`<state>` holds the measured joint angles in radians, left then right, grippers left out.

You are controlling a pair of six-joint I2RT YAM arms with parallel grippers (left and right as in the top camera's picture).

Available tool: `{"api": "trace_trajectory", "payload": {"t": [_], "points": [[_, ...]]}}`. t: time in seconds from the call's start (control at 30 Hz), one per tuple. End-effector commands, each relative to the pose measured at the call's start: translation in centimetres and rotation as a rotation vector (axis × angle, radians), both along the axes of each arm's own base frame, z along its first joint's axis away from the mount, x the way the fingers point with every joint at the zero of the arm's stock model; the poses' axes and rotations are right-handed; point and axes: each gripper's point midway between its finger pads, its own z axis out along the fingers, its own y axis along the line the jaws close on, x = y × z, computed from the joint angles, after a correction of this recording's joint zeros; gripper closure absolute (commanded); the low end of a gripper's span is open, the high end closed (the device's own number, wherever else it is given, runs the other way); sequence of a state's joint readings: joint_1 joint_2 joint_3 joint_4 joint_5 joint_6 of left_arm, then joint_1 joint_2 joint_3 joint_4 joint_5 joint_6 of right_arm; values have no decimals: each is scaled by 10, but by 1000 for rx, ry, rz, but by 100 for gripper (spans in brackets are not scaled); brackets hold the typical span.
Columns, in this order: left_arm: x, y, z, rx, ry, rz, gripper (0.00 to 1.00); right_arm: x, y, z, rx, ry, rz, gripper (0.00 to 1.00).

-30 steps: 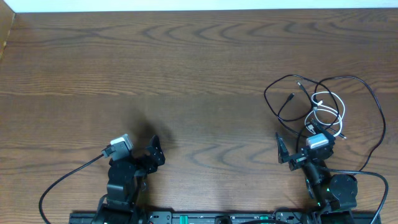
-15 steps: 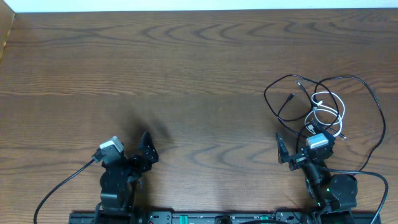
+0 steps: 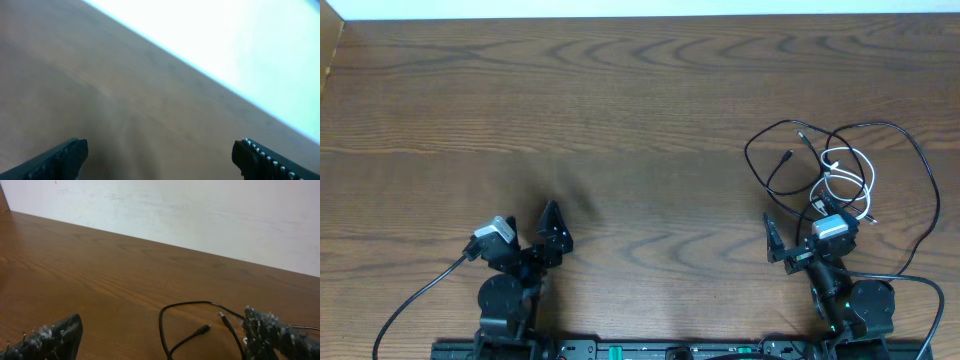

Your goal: Untangle cables

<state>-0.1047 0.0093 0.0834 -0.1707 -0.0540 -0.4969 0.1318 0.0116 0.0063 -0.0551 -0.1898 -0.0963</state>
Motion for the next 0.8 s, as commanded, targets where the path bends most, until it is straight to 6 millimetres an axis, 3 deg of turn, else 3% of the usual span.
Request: {"api": "trace_trajectory", "payload": {"t": [0.0,0.2,0.27,0.77], "points": [[6,1,-6,-1,-40,4,2,0,-2,0,-13,-7,-9,1],[9,2,35,-19,-221,10,2,0,-2,0,-13,-7,-9,1],[8,2,40,-21,-241,10,2,0,-2,0,-13,-7,-9,1],[7,11,-3,-2,-66,48,2,0,-2,0,-13,-7,-9,1]]}}
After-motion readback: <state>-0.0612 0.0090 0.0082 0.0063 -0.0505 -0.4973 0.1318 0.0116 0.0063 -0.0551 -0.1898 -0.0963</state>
